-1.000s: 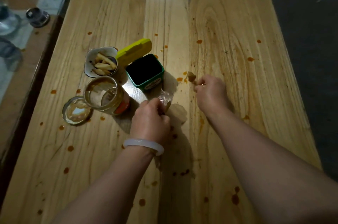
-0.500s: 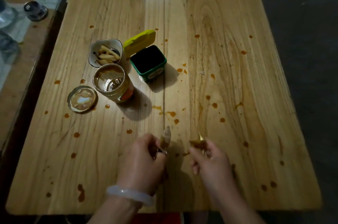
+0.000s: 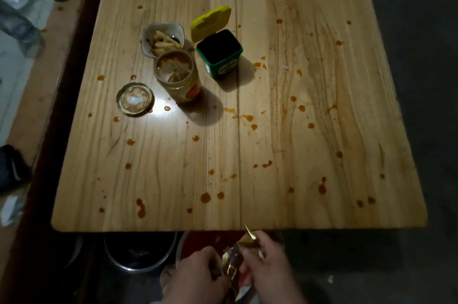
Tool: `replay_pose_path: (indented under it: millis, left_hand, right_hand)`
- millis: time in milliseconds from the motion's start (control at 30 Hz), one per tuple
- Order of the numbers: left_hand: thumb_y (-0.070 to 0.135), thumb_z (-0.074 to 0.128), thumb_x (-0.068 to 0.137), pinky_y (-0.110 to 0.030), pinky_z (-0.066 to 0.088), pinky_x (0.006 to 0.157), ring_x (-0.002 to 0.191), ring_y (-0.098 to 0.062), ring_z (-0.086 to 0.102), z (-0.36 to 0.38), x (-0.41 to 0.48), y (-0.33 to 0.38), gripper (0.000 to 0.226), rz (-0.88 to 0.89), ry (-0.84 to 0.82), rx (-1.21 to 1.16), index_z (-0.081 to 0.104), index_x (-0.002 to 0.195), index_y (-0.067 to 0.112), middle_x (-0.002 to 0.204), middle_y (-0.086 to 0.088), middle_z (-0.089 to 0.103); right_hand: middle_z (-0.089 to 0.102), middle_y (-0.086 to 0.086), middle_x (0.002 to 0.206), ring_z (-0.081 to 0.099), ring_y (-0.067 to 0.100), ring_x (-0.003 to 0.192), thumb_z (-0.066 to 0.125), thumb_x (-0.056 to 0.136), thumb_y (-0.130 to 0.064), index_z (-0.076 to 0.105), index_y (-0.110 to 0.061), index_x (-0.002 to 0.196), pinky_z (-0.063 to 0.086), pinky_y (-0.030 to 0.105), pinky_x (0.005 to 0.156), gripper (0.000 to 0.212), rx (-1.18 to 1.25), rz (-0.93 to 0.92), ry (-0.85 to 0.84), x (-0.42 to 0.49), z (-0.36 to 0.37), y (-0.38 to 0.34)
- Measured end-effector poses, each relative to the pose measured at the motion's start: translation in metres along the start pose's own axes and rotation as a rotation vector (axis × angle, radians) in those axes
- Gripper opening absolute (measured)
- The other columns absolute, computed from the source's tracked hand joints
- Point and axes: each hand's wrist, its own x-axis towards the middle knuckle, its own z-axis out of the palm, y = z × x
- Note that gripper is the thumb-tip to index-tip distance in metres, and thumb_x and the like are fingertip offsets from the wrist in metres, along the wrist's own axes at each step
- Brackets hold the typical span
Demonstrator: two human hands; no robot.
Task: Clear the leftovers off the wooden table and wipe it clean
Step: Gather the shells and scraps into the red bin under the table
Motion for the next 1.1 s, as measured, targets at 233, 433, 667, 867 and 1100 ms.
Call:
replay_pose_path:
  millis: [233, 433, 667, 867, 1100]
  left_hand:
    - [0.050, 0.048, 0.072, -0.040, 0.043, 0.097, 0.092, -0.017, 0.062, 0.032, 0.043, -0.056, 0.025, -0.147, 0.048, 0.015, 0.055, 0.067, 0.027, 0.081, 0.006, 0.063]
    - [0.035, 0.052, 0.087, -0.029, 0.050, 0.084, 0.094, -0.021, 0.064, 0.054, 0.072, -0.075, 0.028, -0.221, 0.073, -0.071, 0.065, 0.100, 0.014, 0.099, -0.005, 0.068]
    - [0.031, 0.053, 0.087, -0.021, 0.039, 0.068, 0.099, -0.020, 0.063, 0.067, 0.079, -0.079, 0.031, -0.243, 0.098, 0.027, 0.062, 0.110, 0.012, 0.108, -0.006, 0.068]
    - [0.026, 0.042, 0.092, -0.019, 0.030, 0.079, 0.112, -0.016, 0.058, 0.069, 0.077, -0.077, 0.032, -0.187, 0.108, 0.200, 0.058, 0.118, 0.018, 0.120, 0.000, 0.064]
    - [0.022, 0.041, 0.094, -0.018, 0.034, 0.091, 0.118, -0.013, 0.055, 0.067, 0.068, -0.070, 0.035, -0.125, 0.134, 0.228, 0.054, 0.126, 0.020, 0.125, 0.002, 0.061]
  right_hand:
    - [0.065, 0.004, 0.081, 0.062, 0.013, 0.071, 0.058, 0.095, -0.006, 0.061, -0.028, 0.080, 0.056, 0.028, 0.070, 0.027, -0.095, 0.067, 0.083, 0.015, 0.037, 0.055]
    - [0.067, -0.002, 0.088, 0.063, 0.014, 0.086, 0.057, 0.093, -0.007, 0.063, -0.025, 0.084, 0.055, 0.036, 0.083, 0.021, -0.193, 0.065, 0.093, 0.037, 0.051, 0.095]
    - [0.064, 0.006, 0.103, 0.060, 0.018, 0.093, 0.050, 0.089, 0.012, 0.056, -0.032, 0.081, 0.048, 0.017, 0.077, 0.045, -0.213, 0.114, 0.059, 0.056, 0.068, 0.120]
    - [0.059, 0.002, 0.119, 0.057, 0.017, 0.109, 0.047, 0.093, 0.010, 0.052, -0.020, 0.129, 0.048, 0.024, 0.094, 0.048, -0.157, 0.124, -0.039, 0.058, 0.064, 0.123]
    - [0.054, 0.018, 0.129, 0.054, 0.030, 0.118, 0.039, 0.090, 0.025, 0.055, 0.002, 0.127, 0.051, 0.020, 0.089, 0.047, 0.013, 0.142, 0.055, 0.062, 0.061, 0.122]
